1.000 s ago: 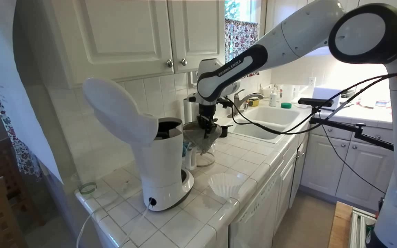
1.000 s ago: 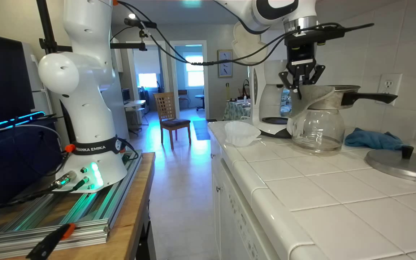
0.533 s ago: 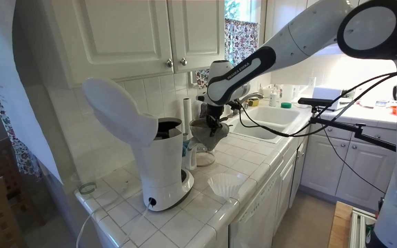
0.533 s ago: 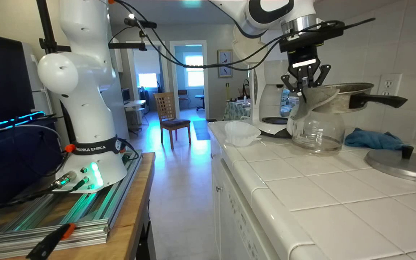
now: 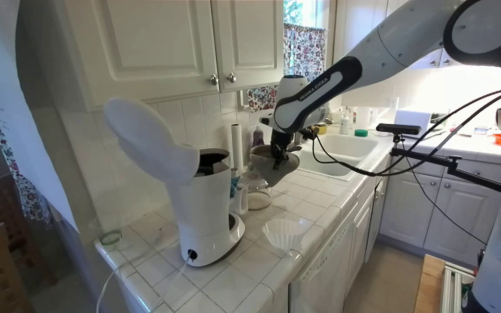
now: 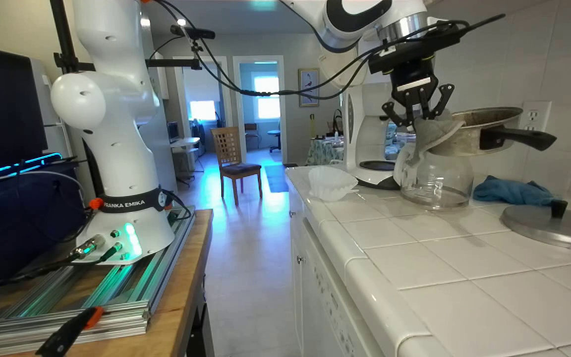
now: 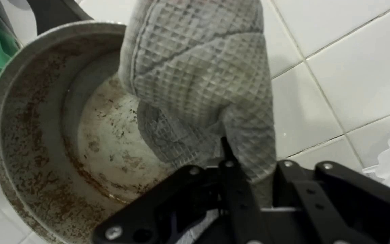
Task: Pick up the cloth and use it to pick up the pot on the counter
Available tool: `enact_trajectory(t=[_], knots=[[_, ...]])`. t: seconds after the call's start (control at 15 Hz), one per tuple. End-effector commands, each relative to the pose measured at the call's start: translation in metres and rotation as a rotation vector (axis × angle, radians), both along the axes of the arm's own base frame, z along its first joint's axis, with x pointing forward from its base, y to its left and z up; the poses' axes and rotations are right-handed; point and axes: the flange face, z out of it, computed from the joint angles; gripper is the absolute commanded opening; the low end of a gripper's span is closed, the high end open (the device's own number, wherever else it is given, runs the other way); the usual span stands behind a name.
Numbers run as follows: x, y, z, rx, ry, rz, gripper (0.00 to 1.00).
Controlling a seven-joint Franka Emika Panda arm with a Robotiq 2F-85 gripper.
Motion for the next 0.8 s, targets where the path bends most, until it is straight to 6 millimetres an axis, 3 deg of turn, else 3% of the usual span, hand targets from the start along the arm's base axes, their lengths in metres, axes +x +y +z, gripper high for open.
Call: enact_trajectory(t=[0.0,0.33,0.73], knots=[[-0.02,-0.012,0.011,0.022,-0.059,-0.086,0.03],[-0.034,-0.038,0.001,0.088,-0.036,-0.167,0.03],[-0.052,-0.077,-0.027,0.193,0.019,-0.296,0.03]])
